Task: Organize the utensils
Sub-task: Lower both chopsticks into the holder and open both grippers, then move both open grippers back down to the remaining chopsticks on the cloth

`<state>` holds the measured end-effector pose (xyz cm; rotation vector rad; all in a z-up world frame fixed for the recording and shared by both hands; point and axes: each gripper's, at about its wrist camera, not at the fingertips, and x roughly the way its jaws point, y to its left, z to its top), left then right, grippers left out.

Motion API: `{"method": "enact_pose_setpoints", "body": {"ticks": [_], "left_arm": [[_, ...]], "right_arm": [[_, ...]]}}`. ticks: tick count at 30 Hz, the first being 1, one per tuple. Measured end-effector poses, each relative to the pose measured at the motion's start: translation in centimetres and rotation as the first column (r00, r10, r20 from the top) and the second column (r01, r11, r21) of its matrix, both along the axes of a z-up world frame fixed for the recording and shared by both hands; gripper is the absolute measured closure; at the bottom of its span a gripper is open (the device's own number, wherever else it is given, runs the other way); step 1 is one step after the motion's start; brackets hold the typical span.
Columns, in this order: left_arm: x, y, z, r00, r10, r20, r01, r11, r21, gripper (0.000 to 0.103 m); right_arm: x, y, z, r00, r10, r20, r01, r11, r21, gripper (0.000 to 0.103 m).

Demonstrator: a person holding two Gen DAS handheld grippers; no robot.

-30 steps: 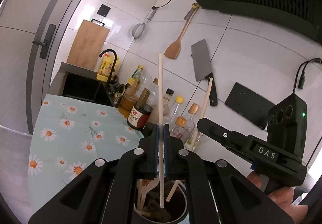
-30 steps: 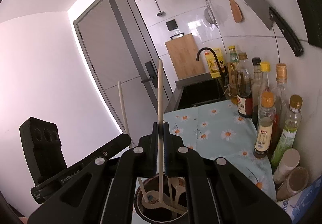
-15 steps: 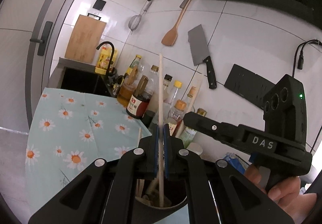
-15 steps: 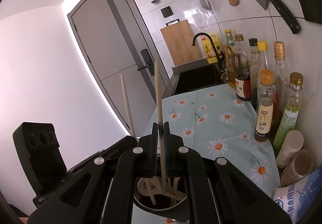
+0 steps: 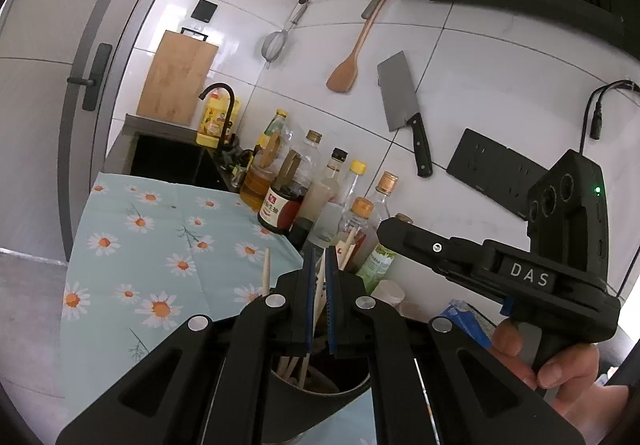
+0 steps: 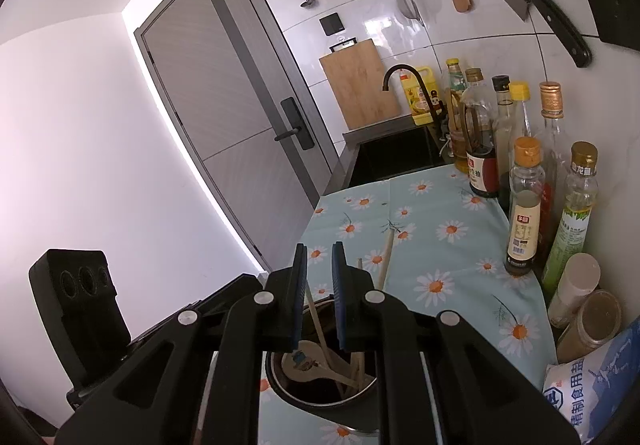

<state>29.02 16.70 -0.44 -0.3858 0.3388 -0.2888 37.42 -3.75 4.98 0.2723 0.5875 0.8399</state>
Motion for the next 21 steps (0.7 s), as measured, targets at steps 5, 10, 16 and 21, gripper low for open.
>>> {"method": "enact_pose_setpoints", "body": {"ticks": [5, 10, 16, 21], "left_arm": [[-0.8, -0.2, 0.7, 1.0, -0.021, -0.007, 0.021, 1.0, -0.002, 0.099], [-2.3, -0.5, 1.5, 1.0, -0.017, -0.005, 0.017, 1.0, 0.0, 0.099], [-4.2, -0.9, 2.1, 1.0, -0.022, -0.01, 0.022, 1.0, -0.007, 0.086], [-6.0, -1.5, 2.2, 0.999, -0.029, -0.017, 0.029, 1.0, 0.0, 0.08]], "right_arm": [[-0.5, 0.1, 0.6, 1.0, 0.021, 0.001, -0.021, 1.0, -0.003, 0.08], [-1.9, -0.3, 1.6, 0.998, 0.065, 0.016, -0.065, 0.998, -0.009, 0.08], [-3.5, -1.3, 2.1, 0.996, 0.089, 0.025, -0.087, 0.994, -0.06, 0.073], [-4.4, -3.1, 1.5, 0.994, 0.11, 0.001, -0.109, 0.988, -0.111, 0.066]]}}
